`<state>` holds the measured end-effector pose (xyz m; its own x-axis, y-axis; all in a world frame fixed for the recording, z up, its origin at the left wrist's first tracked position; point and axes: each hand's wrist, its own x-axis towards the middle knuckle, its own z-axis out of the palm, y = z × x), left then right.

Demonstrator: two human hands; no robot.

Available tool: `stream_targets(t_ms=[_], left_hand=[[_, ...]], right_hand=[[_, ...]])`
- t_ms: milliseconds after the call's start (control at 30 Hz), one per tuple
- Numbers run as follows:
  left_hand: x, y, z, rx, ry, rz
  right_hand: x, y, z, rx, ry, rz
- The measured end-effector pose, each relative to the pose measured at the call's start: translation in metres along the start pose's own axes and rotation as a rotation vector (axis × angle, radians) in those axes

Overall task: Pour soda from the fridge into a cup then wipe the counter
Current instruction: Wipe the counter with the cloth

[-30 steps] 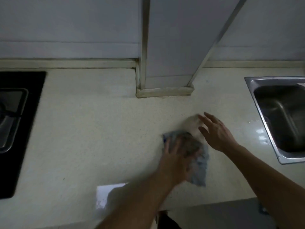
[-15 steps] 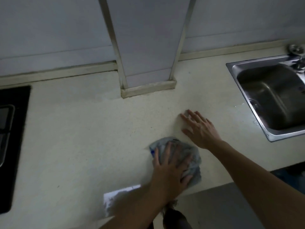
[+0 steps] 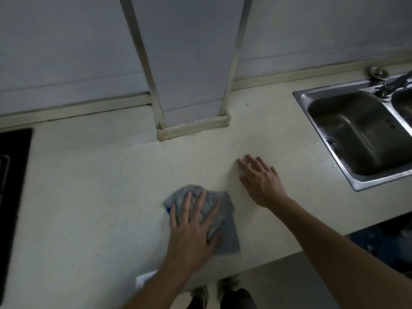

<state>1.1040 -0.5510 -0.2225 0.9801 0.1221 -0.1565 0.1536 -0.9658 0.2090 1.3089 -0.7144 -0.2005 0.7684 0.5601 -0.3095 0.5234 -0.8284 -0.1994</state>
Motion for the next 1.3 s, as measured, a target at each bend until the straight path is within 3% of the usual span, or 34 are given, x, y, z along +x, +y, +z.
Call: stream_targets(t_ms=[133, 267, 433, 567, 700, 800, 867, 933, 1000, 1200, 1300], left_hand=[[-0.052, -0.027, 0.004, 0.01, -0.037, 0.021], [-0.075, -0.094, -0.009, -0.003, 0.025, -0.24], [-0.076, -0.207, -0.03, -0.007, 0.094, -0.532], [-0.044, -0.21, -0.026, -0.045, 0.122, -0.718], [-0.082, -0.117, -0.004, 0.057, 0.091, -0.278], [-0.092, -0.137, -0.009, 0.051, 0.122, -0.028], [-0.07, -0.178, -0.012, 0.114, 0.154, -0.108], [-0.046, -0.207, -0.024, 0.043, 0.077, -0.345], [-0.038, -0.201, -0.023, 0.009, 0.038, -0.438], [-0.059, -0.095, -0.004, 0.009, 0.042, -0.135], [-0.033, -0.043, 0.0, -0.04, -0.009, -0.004]], right_hand=[[0.002, -0.037, 0.0, -0.024, 0.052, -0.053], [0.019, -0.092, 0.006, -0.007, 0.022, -0.213], [0.024, -0.124, 0.026, -0.046, -0.044, -0.23], [0.028, -0.121, 0.021, -0.082, -0.067, -0.243], [0.034, -0.112, -0.001, -0.022, -0.05, -0.297], [0.035, -0.105, -0.002, -0.048, -0.046, -0.342], [0.034, -0.103, 0.004, -0.082, -0.051, -0.35], [0.032, -0.104, 0.01, -0.077, -0.048, -0.331], [0.03, -0.104, 0.013, -0.051, -0.044, -0.332], [0.03, -0.098, 0.005, 0.09, -0.019, -0.355], [0.032, -0.062, -0.013, 0.159, 0.085, -0.229]])
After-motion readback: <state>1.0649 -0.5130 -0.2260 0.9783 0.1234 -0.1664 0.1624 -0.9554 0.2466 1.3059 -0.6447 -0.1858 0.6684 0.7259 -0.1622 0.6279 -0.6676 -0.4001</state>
